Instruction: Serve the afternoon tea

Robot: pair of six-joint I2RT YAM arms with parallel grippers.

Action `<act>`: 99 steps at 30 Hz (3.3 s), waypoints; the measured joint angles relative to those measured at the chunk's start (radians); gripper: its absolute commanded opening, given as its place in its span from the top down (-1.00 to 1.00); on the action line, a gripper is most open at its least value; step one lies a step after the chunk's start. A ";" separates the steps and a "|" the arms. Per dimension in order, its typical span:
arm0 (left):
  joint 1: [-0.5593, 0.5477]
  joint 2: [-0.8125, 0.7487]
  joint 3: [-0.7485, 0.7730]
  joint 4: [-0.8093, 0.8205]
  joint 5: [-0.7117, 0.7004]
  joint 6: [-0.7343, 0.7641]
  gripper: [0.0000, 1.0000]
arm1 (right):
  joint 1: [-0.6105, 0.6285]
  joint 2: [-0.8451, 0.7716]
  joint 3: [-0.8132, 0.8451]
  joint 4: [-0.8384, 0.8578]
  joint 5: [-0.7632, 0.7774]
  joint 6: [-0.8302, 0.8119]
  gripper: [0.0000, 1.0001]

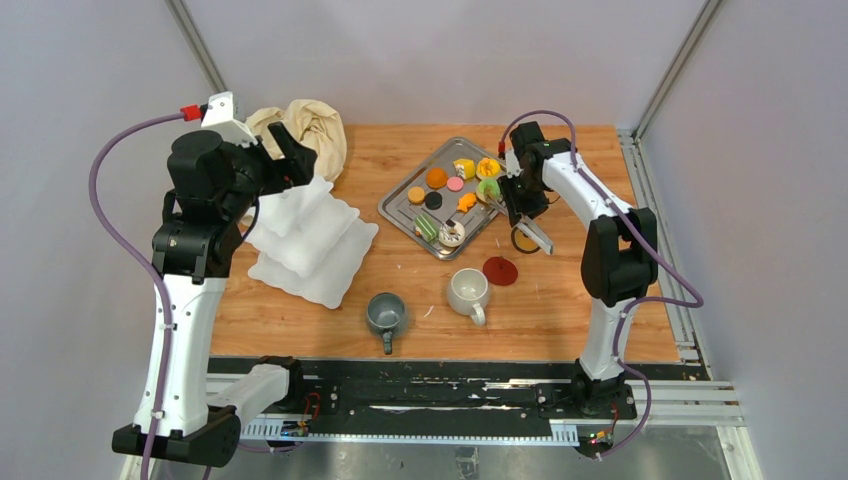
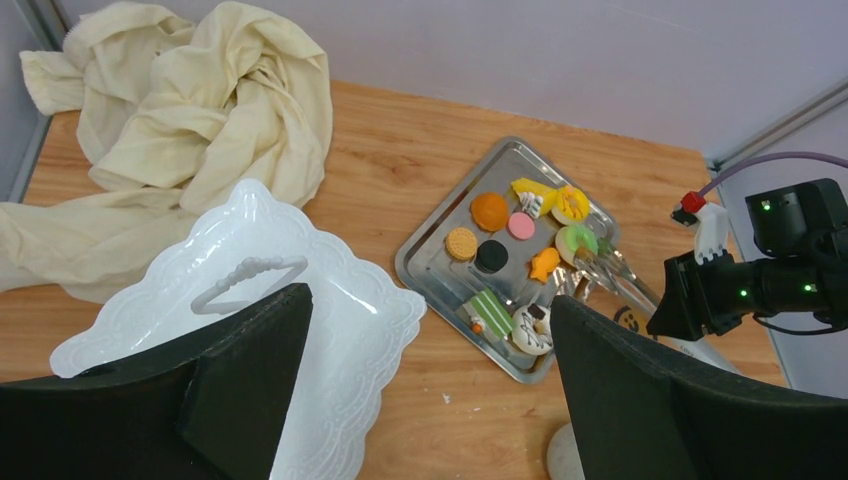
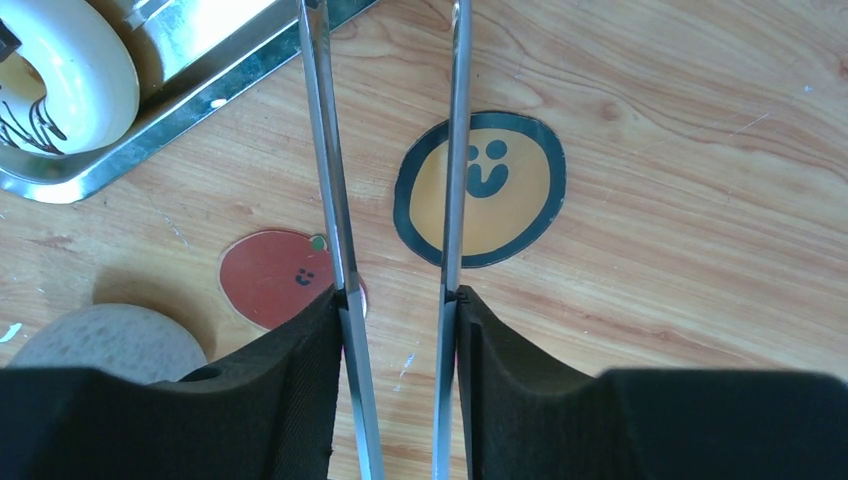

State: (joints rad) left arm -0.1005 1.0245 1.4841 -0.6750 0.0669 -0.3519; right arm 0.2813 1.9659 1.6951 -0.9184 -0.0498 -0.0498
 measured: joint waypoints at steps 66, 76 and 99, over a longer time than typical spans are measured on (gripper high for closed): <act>0.000 0.187 0.080 -0.145 -0.251 -0.062 0.08 | 0.000 -0.091 -0.068 0.016 -0.011 -0.001 0.89; 0.000 0.155 0.054 -0.104 -0.244 -0.098 0.08 | 0.000 -0.091 -0.071 0.016 -0.011 -0.001 0.90; 0.000 0.111 0.034 -0.097 -0.193 -0.026 0.56 | 0.000 -0.092 -0.085 0.024 -0.011 -0.001 0.91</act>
State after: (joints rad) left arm -0.1005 1.1358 1.5177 -0.7719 -0.1265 -0.3775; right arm 0.2813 1.8744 1.6104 -0.8948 -0.0612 -0.0505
